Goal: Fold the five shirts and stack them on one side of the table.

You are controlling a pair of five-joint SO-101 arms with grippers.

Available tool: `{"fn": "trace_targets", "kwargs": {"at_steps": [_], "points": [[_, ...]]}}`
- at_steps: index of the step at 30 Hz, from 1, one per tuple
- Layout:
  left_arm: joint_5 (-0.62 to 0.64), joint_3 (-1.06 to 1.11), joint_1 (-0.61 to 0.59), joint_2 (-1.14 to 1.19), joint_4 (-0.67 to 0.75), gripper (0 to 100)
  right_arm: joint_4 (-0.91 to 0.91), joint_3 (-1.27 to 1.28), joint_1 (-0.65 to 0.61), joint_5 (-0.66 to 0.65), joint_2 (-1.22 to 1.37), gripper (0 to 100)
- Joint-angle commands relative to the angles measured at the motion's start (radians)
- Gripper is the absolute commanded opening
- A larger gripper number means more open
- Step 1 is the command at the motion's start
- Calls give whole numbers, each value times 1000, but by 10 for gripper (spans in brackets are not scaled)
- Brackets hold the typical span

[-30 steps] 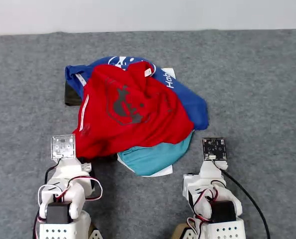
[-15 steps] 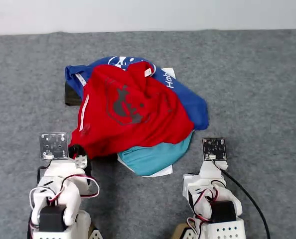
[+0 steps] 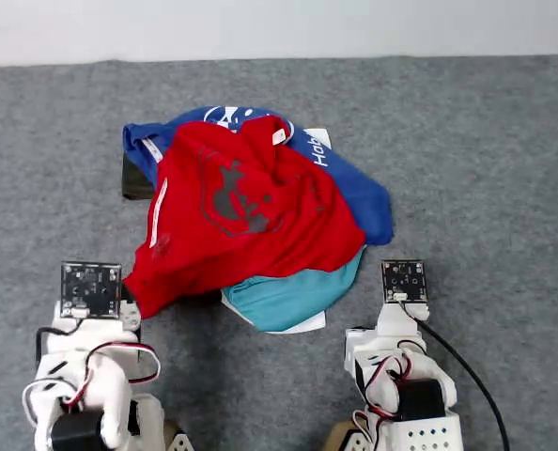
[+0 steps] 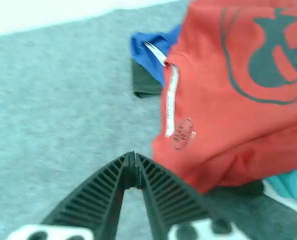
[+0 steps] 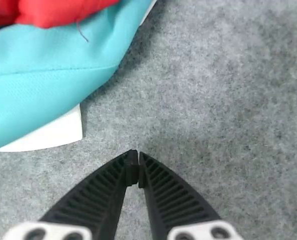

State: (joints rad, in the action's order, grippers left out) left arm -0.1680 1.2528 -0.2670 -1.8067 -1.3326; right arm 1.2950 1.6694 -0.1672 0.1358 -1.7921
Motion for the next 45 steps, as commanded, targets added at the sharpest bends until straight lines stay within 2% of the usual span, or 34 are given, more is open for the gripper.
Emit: {"fn": "trace_targets", "kwargs": {"at_steps": [1,8,14,19,25,30,33,36,45], "points": [[-43,-85,-34,5,0,7,5,14,-1,11,-8,9],[-52,-174,-32,46,5,7,5,14,-1,11,-8,9],[-35,-414,-34,413,-15,7,5,14,-1,11,-8,9],[57,-634,-29,667,-98,7,5,14,-1,11,-8,9],[60,-673,-28,764,-94,8,5,14,-1,11,-8,9],[-28,-676,-28,842,-94,9,5,14,-1,11,-8,9],[-37,-716,-25,919,-103,28,5,14,-1,11,-8,9],[-37,-796,28,1020,-167,41,5,14,-1,11,-8,9],[-32,-1073,295,1249,-354,40,5,14,-4,12,-8,9]]}}
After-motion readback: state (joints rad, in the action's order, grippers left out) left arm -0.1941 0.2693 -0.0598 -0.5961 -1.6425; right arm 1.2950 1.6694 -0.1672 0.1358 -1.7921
